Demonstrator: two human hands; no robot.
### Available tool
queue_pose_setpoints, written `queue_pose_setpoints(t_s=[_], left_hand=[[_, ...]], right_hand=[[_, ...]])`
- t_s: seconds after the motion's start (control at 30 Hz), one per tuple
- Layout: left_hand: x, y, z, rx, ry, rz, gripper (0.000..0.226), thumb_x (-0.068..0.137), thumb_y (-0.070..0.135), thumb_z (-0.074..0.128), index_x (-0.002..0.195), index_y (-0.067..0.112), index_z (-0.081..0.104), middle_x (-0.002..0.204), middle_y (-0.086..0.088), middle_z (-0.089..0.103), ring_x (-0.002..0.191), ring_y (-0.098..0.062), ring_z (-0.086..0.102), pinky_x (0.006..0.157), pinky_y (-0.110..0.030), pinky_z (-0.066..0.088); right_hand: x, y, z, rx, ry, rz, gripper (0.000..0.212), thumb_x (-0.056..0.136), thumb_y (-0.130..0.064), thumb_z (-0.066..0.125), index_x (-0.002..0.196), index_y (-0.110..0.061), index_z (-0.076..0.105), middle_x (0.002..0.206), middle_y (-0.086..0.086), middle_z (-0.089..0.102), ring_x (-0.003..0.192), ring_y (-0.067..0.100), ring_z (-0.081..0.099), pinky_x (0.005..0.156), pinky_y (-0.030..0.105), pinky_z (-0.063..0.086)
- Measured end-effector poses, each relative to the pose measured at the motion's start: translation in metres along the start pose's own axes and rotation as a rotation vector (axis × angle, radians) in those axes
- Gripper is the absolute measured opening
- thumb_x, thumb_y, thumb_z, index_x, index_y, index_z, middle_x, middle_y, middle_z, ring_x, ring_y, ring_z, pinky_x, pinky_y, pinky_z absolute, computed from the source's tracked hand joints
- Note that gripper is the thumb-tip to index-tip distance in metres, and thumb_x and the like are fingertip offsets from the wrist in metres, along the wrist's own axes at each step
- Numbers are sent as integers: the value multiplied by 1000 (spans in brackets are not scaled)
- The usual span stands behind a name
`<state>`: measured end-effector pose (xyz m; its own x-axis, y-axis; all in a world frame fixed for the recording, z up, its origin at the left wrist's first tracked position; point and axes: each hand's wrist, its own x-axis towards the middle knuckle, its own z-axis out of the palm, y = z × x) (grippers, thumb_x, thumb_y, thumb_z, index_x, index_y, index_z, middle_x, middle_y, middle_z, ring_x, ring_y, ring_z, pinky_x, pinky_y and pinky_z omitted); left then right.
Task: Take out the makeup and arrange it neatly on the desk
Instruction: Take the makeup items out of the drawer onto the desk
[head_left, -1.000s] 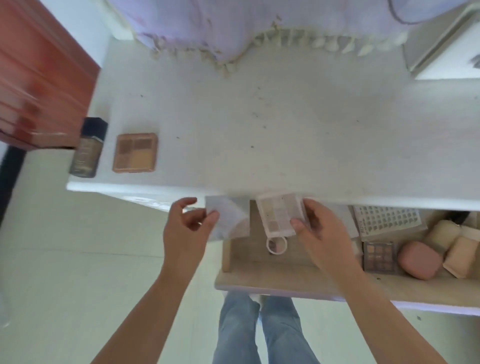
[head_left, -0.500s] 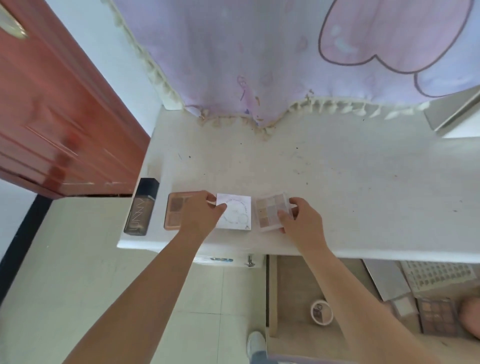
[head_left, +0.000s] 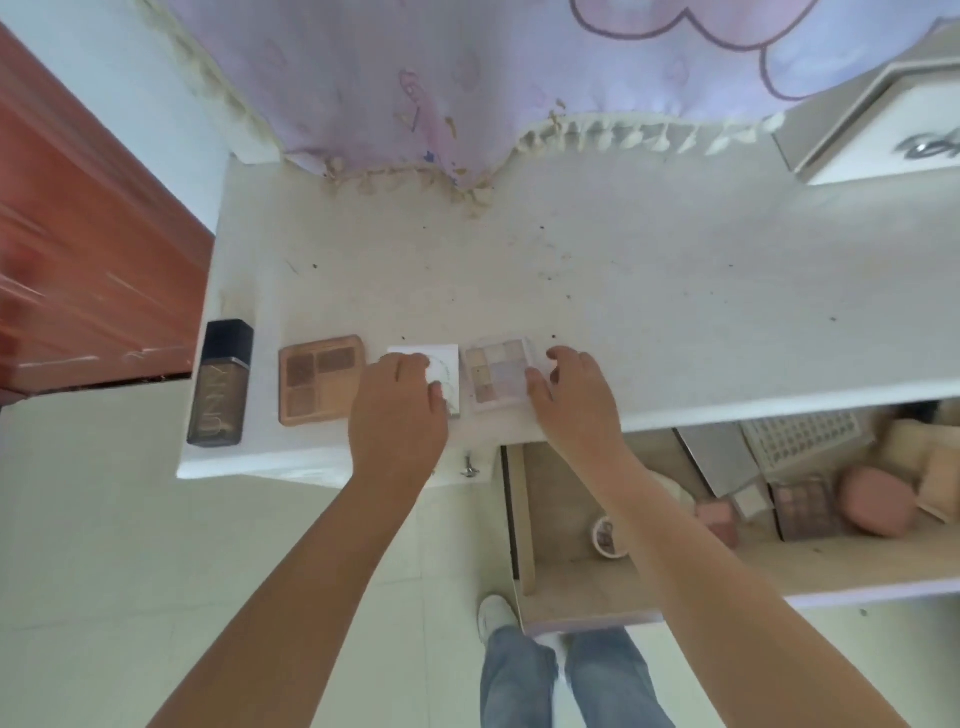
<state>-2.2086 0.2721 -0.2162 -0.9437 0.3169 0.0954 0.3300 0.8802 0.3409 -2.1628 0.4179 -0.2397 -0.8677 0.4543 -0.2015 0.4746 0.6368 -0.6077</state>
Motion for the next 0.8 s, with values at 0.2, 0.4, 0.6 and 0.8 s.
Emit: queue_pose_setpoints(t_s=[0.2, 0.4, 0.6, 0.8], left_hand=[[-87, 53, 62, -254, -79, 430, 16, 75, 10, 51, 72, 3, 64, 66, -11, 60, 68, -19, 50, 61, -27, 38], [-110, 96, 143, -61, -950, -2, 54, 88, 27, 54, 134, 13, 31, 132, -13, 40, 119, -29, 44, 95, -36, 40], [-101, 129, 184, 81, -931, -154, 53, 89, 18, 53, 135, 9, 27, 133, -17, 32, 118, -34, 42, 91, -40, 43], [-104, 137, 197, 81, -822, -318, 48, 86, 18, 55, 126, 3, 33, 129, -18, 35, 114, -33, 47, 86, -37, 46]], right_hand=[[-56, 90, -36, -29, 219, -171, 13, 79, -2, 56, 87, 6, 63, 76, 18, 62, 63, 20, 54, 60, 18, 39], [-53, 195, -29, -495, -422, 106, 50, 83, -31, 59, 127, -11, 44, 124, 13, 50, 116, 29, 43, 92, 32, 34], [-33, 213, 3, -721, -413, -75, 66, 76, -42, 64, 127, -12, 37, 126, 13, 42, 114, 30, 42, 86, 37, 38], [-33, 230, 11, -681, -364, -217, 64, 75, -38, 65, 121, 0, 43, 120, 20, 45, 109, 31, 45, 86, 35, 35]])
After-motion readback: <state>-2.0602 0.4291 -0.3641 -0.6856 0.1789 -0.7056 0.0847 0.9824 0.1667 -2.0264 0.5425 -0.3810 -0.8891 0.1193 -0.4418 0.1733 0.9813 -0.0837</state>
